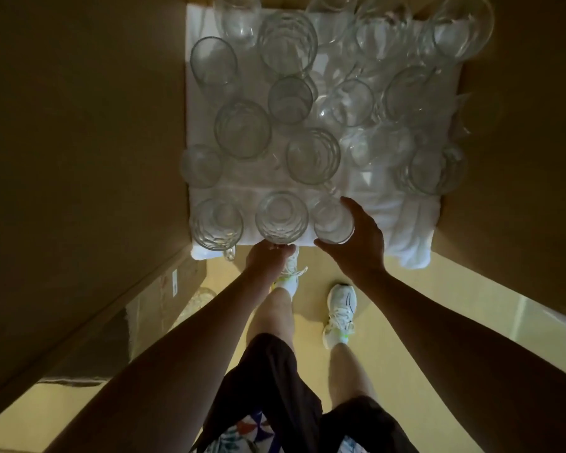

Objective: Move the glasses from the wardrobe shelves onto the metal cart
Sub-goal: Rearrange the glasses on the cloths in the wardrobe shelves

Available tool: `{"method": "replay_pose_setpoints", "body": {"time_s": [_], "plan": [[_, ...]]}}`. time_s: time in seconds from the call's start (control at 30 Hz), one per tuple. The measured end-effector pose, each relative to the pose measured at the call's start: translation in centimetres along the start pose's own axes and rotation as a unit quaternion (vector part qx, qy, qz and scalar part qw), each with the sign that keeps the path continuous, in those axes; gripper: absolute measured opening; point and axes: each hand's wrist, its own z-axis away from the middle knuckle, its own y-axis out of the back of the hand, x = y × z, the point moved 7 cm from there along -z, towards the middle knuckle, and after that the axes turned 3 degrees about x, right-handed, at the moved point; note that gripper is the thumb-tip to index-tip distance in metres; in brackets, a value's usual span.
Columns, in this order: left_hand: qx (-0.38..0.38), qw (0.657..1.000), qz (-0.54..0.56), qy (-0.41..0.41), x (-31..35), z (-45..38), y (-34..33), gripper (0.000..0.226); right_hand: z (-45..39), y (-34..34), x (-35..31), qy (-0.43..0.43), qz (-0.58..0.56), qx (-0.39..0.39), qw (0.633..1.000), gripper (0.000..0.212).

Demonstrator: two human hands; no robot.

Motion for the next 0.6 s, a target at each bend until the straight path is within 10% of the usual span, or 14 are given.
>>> {"method": "replay_pose_setpoints", "body": {"time_s": [0.6], "plan": [[-0.023, 0.992, -0.093, -0.081, 1.0, 9.9, 0.7, 0.024, 9.7, 7.5, 1.5, -0.043, -0.099, 0.065, 0.992, 0.08]]}}
